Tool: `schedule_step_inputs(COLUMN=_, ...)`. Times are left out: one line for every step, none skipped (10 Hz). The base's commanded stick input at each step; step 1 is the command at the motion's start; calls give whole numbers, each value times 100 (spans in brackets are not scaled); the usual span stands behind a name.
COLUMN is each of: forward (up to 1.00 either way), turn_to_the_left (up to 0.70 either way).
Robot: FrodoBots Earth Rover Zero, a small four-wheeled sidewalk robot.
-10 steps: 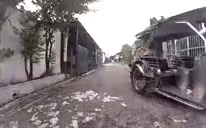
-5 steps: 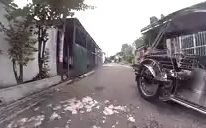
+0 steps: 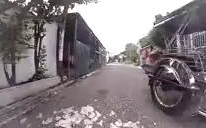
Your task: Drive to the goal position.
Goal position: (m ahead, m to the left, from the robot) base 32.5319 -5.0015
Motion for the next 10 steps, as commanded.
schedule_step_inputs(forward=70, turn_to_the_left=0)
schedule_step_inputs(forward=70, turn_to_the_left=0)
schedule_step_inputs(forward=70, turn_to_the_left=0)
schedule_step_inputs(forward=70, turn_to_the_left=0)
schedule_step_inputs(forward=70, turn_to_the_left=0)
schedule_step_inputs(forward=70, turn_to_the_left=0)
schedule_step_inputs(forward=70, turn_to_the_left=0)
schedule_step_inputs(forward=70, turn_to_the_left=0)
schedule_step_inputs(forward=70, turn_to_the_left=0)
schedule_step_inputs(forward=70, turn_to_the_left=0)
